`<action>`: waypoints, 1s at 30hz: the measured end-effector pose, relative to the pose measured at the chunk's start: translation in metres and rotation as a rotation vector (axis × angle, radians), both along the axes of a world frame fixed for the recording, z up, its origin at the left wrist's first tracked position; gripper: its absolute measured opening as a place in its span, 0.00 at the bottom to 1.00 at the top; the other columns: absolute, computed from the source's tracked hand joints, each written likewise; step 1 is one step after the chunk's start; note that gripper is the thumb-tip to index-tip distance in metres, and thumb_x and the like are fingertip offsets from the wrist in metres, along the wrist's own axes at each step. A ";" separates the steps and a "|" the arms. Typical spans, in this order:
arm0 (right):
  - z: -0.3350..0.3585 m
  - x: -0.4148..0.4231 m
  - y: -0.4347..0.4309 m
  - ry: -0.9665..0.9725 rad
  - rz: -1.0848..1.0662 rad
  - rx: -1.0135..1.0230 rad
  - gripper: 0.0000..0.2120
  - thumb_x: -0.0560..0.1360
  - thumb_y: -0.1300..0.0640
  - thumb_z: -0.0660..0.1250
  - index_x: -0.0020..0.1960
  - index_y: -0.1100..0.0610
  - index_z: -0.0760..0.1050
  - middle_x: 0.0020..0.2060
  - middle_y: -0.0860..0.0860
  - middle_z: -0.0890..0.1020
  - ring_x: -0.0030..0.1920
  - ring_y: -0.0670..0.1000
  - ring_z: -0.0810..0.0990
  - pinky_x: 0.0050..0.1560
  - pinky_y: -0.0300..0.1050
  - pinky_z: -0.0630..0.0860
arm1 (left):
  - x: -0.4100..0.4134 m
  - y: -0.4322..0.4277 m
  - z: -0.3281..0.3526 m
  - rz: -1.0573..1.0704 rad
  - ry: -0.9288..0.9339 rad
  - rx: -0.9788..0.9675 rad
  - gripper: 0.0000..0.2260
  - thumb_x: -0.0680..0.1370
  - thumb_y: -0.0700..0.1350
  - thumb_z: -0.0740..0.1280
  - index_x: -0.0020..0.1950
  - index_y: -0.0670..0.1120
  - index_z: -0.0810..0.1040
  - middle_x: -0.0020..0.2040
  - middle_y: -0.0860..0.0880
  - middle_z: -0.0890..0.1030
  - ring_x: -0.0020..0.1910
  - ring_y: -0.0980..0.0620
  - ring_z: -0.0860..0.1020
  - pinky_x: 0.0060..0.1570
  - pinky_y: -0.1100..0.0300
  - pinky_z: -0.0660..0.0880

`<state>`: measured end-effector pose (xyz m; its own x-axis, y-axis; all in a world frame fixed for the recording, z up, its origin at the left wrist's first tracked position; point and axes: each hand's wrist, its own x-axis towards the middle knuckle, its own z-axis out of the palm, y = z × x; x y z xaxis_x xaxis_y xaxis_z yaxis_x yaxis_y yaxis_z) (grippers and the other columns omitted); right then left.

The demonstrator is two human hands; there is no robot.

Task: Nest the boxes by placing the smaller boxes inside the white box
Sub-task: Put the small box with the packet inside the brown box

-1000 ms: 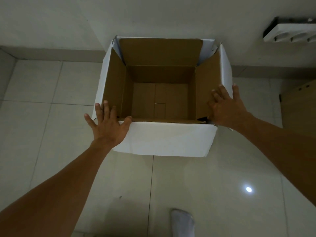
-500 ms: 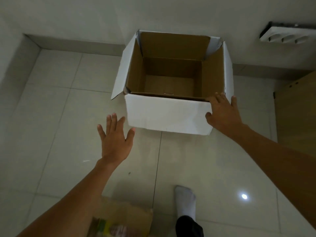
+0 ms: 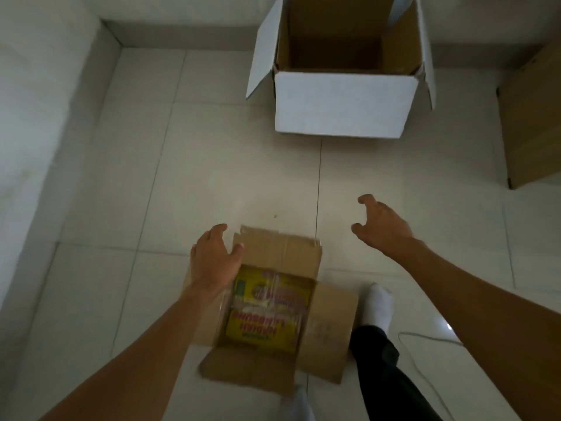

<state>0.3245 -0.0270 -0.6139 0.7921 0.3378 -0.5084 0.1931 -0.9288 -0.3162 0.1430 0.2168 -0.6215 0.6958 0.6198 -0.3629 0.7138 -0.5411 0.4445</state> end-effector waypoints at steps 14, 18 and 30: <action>-0.110 -0.163 -0.049 0.234 -0.093 -0.060 0.30 0.71 0.52 0.66 0.69 0.52 0.60 0.60 0.57 0.75 0.54 0.57 0.77 0.44 0.46 0.71 | -0.139 -0.012 -0.096 0.116 0.200 -0.045 0.27 0.73 0.48 0.68 0.70 0.42 0.67 0.68 0.41 0.72 0.66 0.40 0.70 0.63 0.46 0.69; -0.152 -0.176 -0.053 0.225 -0.164 -0.027 0.31 0.70 0.53 0.67 0.69 0.54 0.59 0.61 0.59 0.74 0.54 0.59 0.77 0.45 0.48 0.73 | -0.148 -0.004 -0.135 0.169 0.235 -0.014 0.29 0.72 0.47 0.69 0.71 0.43 0.65 0.69 0.42 0.71 0.66 0.40 0.70 0.62 0.46 0.70; -0.204 -0.185 -0.055 0.233 -0.532 -0.008 0.32 0.70 0.50 0.66 0.69 0.49 0.54 0.44 0.56 0.73 0.41 0.58 0.76 0.43 0.55 0.79 | -0.165 0.041 -0.200 0.421 0.326 0.139 0.53 0.58 0.59 0.77 0.74 0.44 0.53 0.76 0.39 0.56 0.76 0.40 0.53 0.70 0.37 0.47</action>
